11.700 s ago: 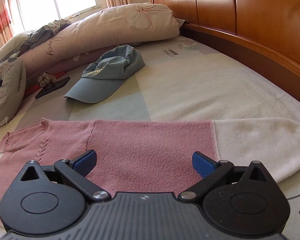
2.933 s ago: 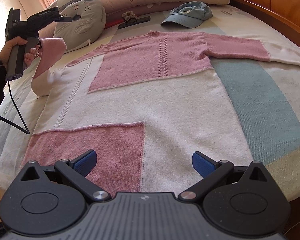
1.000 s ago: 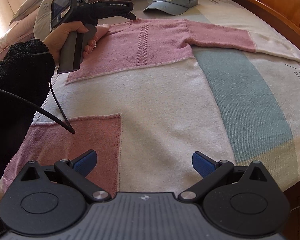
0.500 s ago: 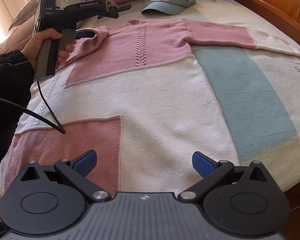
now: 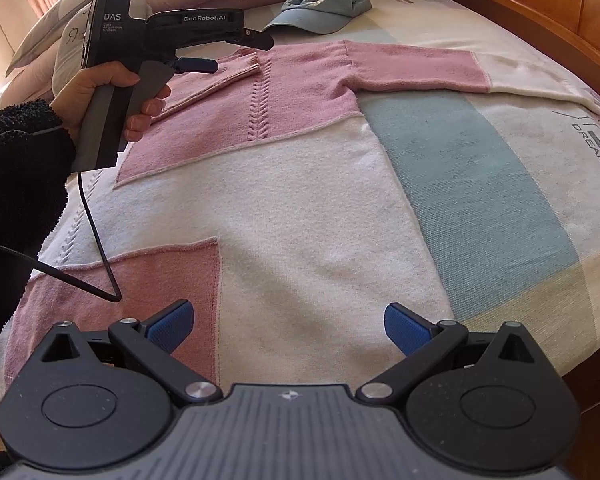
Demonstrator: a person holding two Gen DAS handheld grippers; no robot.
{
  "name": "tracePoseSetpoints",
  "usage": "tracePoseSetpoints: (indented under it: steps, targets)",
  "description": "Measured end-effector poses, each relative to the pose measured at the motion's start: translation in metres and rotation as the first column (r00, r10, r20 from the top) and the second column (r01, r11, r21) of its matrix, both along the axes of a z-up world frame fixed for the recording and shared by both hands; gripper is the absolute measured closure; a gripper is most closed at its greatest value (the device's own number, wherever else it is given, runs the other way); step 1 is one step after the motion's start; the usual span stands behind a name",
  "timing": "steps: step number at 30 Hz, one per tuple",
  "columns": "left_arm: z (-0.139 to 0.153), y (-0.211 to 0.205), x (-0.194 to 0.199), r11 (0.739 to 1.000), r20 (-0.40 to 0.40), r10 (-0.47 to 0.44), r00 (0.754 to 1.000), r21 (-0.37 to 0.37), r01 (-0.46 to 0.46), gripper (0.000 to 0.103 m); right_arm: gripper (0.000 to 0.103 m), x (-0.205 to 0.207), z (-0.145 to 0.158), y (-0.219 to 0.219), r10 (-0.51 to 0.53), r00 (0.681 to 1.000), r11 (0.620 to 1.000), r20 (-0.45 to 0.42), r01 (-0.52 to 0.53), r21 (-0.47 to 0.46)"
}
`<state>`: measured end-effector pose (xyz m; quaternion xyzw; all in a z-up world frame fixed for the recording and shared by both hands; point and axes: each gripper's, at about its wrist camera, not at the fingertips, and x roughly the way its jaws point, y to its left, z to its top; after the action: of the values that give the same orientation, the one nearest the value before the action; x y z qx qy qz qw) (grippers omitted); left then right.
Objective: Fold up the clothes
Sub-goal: 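Lower the sleeve onto the sweater body and open the left gripper, then withdraw the open left gripper from the folded sleeve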
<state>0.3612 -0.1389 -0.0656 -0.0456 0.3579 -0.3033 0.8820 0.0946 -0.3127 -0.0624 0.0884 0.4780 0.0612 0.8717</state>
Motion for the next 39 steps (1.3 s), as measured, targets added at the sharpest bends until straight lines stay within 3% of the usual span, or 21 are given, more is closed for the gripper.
tracePoseSetpoints:
  steps: [5,12,16,25,28,33,37,39]
  targets:
    - [0.005,0.037,-0.025,1.0,-0.004,-0.014,1.0,0.025,0.014,0.001,0.0,0.005,0.0,0.003,0.003,1.0,1.0,0.001,-0.003,0.004]
    - [-0.02,0.098,-0.047,0.999,-0.154,0.034,0.987,0.04,-0.028,0.001,0.0,0.024,0.003,0.01,0.017,1.0,1.0,0.004,-0.017,0.006]
    - [-0.019,0.128,-0.054,0.994,-0.187,0.103,0.977,0.044,-0.096,0.001,0.0,0.032,0.006,0.016,0.022,1.0,1.0,0.015,-0.022,0.004]
    - [0.055,0.167,-0.076,0.977,-0.006,0.1,0.995,0.189,-0.097,0.001,0.0,0.05,0.005,0.031,0.014,1.0,1.0,0.017,-0.014,0.01]
    - [0.039,0.172,-0.069,0.98,-0.026,0.115,0.993,0.168,-0.109,0.001,0.0,0.053,0.005,0.042,0.035,0.999,0.999,0.017,-0.036,0.025]
    - [-0.018,0.158,-0.057,0.974,-0.118,0.134,0.984,0.2,-0.109,0.001,0.0,0.054,0.002,0.052,0.045,0.999,0.999,-0.001,-0.045,0.004]
    - [-0.019,0.146,-0.069,0.964,-0.046,0.095,0.994,0.253,-0.08,0.001,0.0,0.055,0.001,0.048,0.03,1.0,1.0,-0.008,-0.03,-0.002]
    - [-0.01,0.141,-0.073,0.97,-0.009,0.06,0.998,0.236,-0.056,0.001,0.0,0.062,0.001,0.045,0.024,1.0,1.0,-0.004,-0.024,0.014]
